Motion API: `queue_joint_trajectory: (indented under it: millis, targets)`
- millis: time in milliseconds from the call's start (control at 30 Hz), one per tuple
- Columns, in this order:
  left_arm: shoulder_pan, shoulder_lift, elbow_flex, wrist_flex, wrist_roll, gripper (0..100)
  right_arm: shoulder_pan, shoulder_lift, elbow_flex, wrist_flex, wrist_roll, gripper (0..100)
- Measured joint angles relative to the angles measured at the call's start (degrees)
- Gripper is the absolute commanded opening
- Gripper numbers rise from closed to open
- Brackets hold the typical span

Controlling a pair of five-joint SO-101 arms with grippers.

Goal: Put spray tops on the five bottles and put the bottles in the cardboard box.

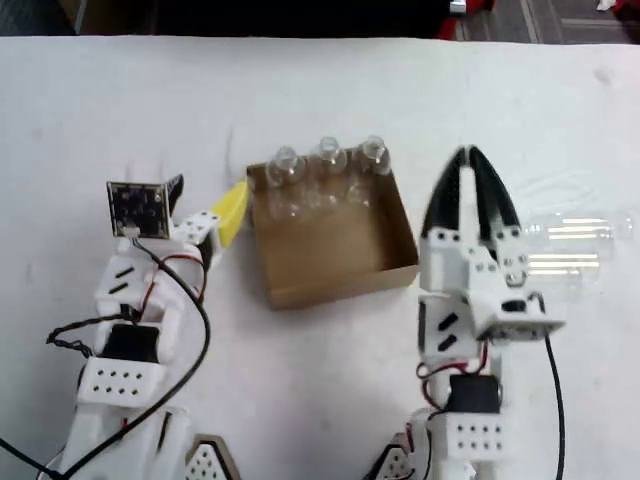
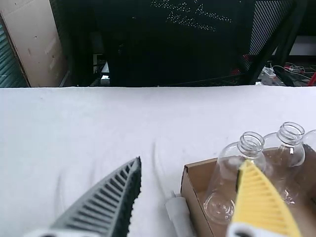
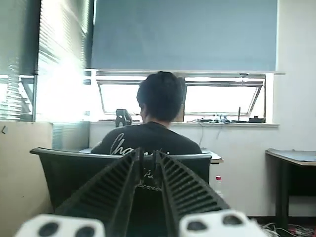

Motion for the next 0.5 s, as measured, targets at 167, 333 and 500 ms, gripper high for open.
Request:
queue_joint_trajectory:
  millis: [167,333,500]
  targets:
    - [0.0,0.0,0.0,0.0,0.0,29,6.2,-13.3,7.0,10.3,0.0,1.5]
    - [-0.1,0.1,1.1,0.0,0.0,29,14.0,-10.6,8.3,14.3,0.0,1.5]
    - [-0.1,0.0,1.1,0.0,0.0,29,20.0,-10.5,8.3,24.5,0.0,1.7]
